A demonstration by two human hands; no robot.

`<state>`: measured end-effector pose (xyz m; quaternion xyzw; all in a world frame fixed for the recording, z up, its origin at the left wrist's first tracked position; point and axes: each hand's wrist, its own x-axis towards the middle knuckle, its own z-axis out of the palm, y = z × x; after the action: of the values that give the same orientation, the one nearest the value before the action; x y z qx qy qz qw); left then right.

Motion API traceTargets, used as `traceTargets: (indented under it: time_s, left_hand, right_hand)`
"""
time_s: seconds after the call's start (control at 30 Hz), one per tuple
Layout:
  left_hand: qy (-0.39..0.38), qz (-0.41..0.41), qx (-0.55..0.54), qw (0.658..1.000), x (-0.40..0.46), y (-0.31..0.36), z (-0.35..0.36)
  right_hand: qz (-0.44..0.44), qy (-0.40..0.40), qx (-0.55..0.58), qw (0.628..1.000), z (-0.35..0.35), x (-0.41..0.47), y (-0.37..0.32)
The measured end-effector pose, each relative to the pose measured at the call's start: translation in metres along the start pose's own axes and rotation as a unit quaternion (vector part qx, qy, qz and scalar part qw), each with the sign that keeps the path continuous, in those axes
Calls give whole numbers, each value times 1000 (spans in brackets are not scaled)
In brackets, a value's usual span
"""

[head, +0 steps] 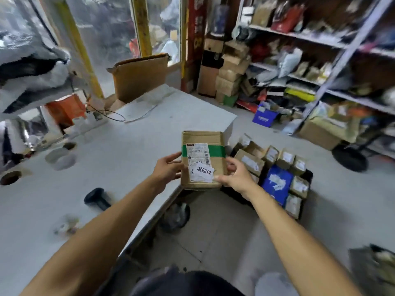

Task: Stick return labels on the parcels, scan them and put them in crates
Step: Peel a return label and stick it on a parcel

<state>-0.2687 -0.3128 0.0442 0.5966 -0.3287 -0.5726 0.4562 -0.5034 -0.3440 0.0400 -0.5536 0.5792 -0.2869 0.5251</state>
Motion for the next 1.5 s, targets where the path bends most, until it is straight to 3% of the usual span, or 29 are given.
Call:
traceTargets:
  time_s: [0.3,0.57,0.7,1.0,1.33,1.5]
  left_hand:
    - [-146,-71,102,981,77,-29,152]
    - [-183,-113,119,969,176,-45,258]
    - [-182,-139,124,965,262,-38,309]
    - [-102,-213,137,962,488,-31,404]
    - [-103,-186,181,960,798,-160,503]
    - [-122,-155,219,956,890,-221,521]
  right_hand:
    - [104,153,48,982,-118,-7,96]
    - [180,184,75,963,-198,61,144]
    - [207,175,81,959,-245,144,158]
    - [252,107,37,961,-338,387,204]
    - [242,140,-47,959,-375,666,384]
    - [201,132,-135,961,-378,744,450]
